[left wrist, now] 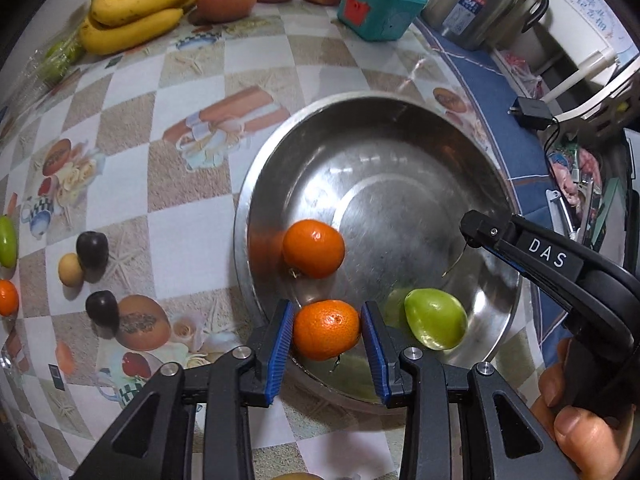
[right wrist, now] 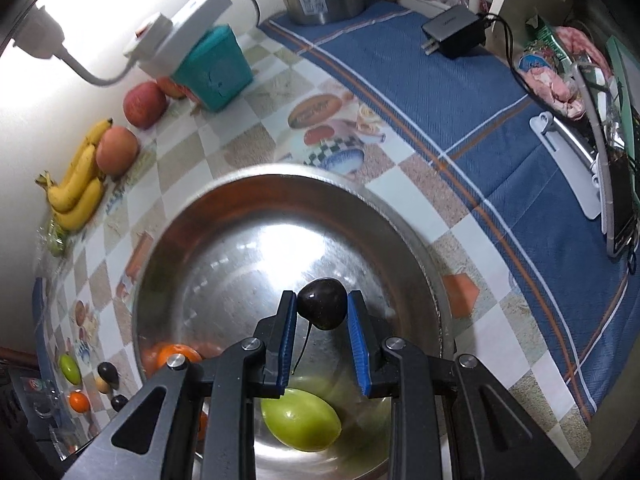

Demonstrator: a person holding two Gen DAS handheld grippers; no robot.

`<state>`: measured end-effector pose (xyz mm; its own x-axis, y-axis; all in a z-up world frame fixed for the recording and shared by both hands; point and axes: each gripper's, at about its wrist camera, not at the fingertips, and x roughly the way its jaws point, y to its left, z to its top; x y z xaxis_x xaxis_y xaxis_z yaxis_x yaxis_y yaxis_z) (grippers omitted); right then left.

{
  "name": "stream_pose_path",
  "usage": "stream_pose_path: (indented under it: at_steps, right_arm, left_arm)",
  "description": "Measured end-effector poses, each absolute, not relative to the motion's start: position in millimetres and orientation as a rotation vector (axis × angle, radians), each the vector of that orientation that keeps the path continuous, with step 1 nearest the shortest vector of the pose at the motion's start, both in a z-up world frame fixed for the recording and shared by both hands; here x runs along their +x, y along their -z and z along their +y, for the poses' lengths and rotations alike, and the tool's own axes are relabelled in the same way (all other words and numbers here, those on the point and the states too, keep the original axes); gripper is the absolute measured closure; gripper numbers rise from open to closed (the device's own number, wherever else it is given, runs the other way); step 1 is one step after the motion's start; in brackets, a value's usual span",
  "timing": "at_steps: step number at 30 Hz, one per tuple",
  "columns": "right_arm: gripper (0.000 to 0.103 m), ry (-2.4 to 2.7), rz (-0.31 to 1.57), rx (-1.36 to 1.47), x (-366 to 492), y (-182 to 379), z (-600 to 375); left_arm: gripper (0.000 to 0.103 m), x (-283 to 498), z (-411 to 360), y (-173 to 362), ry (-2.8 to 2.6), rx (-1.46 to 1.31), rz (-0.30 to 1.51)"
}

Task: Organize fruits
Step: 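Carry the plum and orange over the steel bowl and release them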

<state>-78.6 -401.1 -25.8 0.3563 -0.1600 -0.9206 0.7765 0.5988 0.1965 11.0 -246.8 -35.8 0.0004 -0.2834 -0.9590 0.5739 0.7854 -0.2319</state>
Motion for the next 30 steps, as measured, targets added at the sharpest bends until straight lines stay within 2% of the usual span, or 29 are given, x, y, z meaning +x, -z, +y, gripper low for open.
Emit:
stream_pose_path:
  at_steps: [14,18,30]
  right_arm:
    - [0.075,0.677,1.095,0.690,-75,36,-402]
    - [0.068,0.678,1.097,0.688,-71,37,-404]
    - [0.068,0.664,1.004,0.664,-74,3,-399]
  left_arm:
    - [0.064,12,-252,38,0.695,0.254,1.424]
    - [0.050,12,-251,31,0.713,0.246,1.414]
    - [0.048,29,-233,-4,0.694,0.186,1.321]
